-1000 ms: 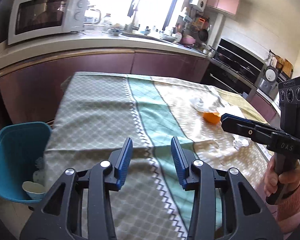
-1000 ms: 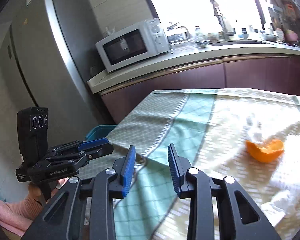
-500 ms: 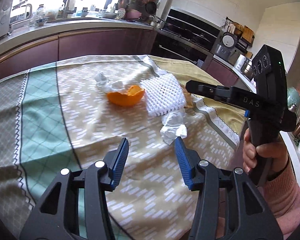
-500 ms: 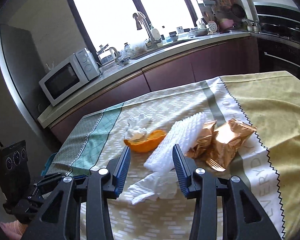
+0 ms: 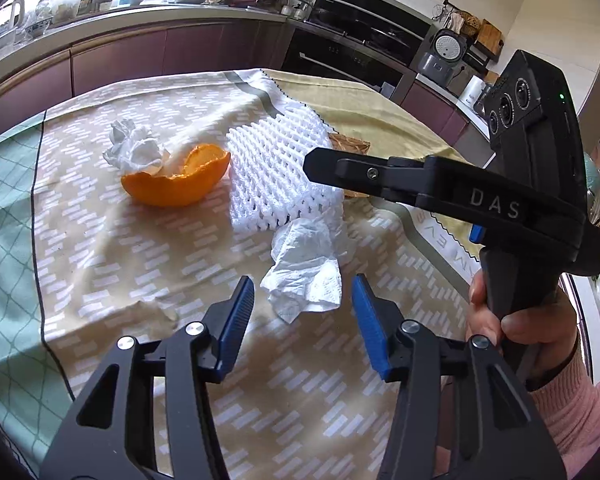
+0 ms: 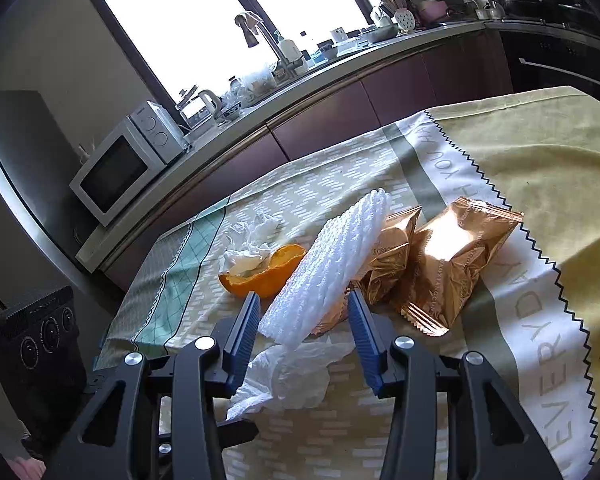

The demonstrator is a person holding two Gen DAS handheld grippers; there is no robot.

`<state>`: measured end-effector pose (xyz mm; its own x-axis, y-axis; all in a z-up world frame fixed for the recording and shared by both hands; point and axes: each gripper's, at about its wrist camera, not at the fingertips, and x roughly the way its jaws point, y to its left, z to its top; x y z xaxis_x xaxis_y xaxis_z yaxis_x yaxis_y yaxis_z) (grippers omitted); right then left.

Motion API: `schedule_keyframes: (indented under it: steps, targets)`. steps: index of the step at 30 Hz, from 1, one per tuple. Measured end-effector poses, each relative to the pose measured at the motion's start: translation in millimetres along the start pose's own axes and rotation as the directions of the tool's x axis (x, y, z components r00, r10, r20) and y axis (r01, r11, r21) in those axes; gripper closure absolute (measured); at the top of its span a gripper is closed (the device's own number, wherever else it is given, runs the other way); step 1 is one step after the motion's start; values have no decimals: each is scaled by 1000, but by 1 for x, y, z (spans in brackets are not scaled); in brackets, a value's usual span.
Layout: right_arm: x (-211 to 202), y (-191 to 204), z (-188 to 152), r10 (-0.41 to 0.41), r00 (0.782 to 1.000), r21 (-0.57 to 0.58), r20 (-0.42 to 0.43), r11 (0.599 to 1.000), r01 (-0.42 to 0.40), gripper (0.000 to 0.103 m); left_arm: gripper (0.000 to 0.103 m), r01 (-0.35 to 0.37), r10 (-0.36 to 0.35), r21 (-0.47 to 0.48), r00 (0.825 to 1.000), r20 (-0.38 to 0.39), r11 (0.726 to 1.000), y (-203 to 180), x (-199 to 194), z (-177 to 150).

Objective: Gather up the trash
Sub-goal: 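Grasp the white tissue with the left tool while the right tool grasps the white foam net, then carry the tissue and foam net to the teal bin and release both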

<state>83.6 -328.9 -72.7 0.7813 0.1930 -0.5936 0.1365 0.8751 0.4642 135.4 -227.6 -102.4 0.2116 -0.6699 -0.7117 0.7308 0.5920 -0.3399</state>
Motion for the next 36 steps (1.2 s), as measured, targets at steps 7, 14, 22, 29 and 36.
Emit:
schedule_keyframes:
  steps: [7, 14, 22, 29, 36]
  targets:
    - [2, -7, -1, 30, 1000, 29, -10, 999, -30, 87, 94, 27, -28, -30, 999, -22, 999, 2, 12, 2]
    - [-16, 0, 3, 58, 997, 12, 42, 998, -58, 91, 97, 51, -50, -44, 998, 23, 998, 4, -11, -2]
    - [-39, 14, 8, 85, 992, -25, 92, 996, -83, 91, 98, 53, -49, -47, 994, 93, 997, 7, -50, -8]
    - [-45, 35, 10, 124, 987, -67, 101, 991, -118, 91, 98, 37, -29, -51, 989, 145, 998, 18, -88, -19]
    - [-38, 72, 7, 196, 978, -135, 78, 973, -185, 91, 98, 8, 7, -73, 979, 203, 997, 31, -133, -39]
